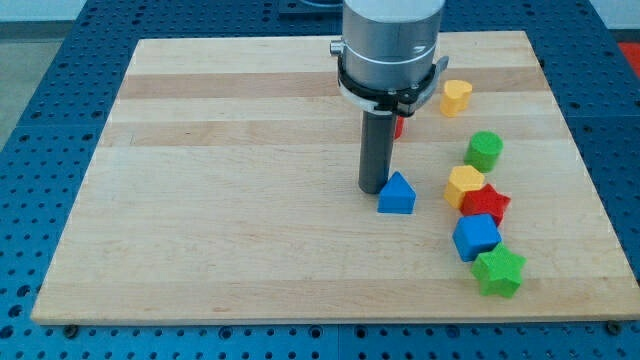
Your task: Push red circle towards the group of the block
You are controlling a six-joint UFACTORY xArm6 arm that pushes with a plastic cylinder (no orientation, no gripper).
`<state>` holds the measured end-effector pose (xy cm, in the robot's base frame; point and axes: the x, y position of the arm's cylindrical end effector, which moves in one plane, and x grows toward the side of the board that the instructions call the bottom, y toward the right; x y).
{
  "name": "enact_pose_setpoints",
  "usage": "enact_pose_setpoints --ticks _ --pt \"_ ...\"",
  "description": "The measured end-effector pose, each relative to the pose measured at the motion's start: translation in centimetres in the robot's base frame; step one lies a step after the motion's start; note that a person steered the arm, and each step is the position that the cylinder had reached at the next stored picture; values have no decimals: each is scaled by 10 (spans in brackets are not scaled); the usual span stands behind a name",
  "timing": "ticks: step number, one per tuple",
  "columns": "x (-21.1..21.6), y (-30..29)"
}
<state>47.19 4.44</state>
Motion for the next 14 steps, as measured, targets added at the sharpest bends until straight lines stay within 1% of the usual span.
enact_pose_setpoints --ticks 2,4,6,7,9,10,11,13,14 --pt "0 6" --pt "19 30" --pt "45 38" --pt "49 38" --pt "-36 28" --pt "-78 2" --pt "-115 7" --pt "-166 18" --pt "-169 57"
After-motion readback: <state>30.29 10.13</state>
